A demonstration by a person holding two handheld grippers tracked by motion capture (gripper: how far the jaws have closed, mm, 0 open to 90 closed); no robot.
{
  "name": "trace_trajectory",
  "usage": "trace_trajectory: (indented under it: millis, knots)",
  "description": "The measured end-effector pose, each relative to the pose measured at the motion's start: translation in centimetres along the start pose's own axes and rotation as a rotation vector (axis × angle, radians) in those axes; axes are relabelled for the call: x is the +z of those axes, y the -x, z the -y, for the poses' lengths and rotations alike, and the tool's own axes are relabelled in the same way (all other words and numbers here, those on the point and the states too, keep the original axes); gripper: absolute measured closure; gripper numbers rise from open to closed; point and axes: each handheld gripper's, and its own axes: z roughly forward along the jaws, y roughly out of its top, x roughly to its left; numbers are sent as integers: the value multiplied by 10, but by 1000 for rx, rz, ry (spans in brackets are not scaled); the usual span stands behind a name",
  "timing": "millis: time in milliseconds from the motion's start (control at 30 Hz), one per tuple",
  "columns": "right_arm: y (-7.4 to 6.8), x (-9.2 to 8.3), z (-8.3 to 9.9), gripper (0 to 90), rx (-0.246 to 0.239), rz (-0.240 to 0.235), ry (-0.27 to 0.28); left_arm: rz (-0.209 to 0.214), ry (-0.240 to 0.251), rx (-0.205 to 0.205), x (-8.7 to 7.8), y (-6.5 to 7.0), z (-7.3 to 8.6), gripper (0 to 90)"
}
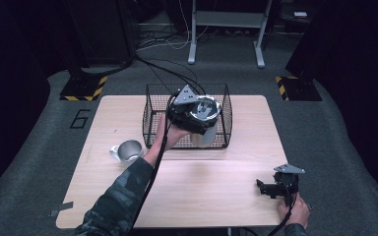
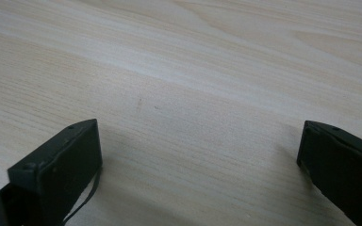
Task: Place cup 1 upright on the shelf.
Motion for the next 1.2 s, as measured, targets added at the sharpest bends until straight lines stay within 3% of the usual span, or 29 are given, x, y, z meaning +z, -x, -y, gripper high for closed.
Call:
trace_trajectory:
  millis: [667, 800, 1200]
  knots:
    - [0, 0, 0, 0, 8, 0, 1, -42, 2, -14, 17, -25, -18, 37]
    - [0, 0, 0, 0, 6, -4, -4, -42, 3, -38, 21, -30, -21, 37]
    - [0, 0, 0, 0, 2, -4, -3, -85, -37, -26, 36, -46, -27, 38]
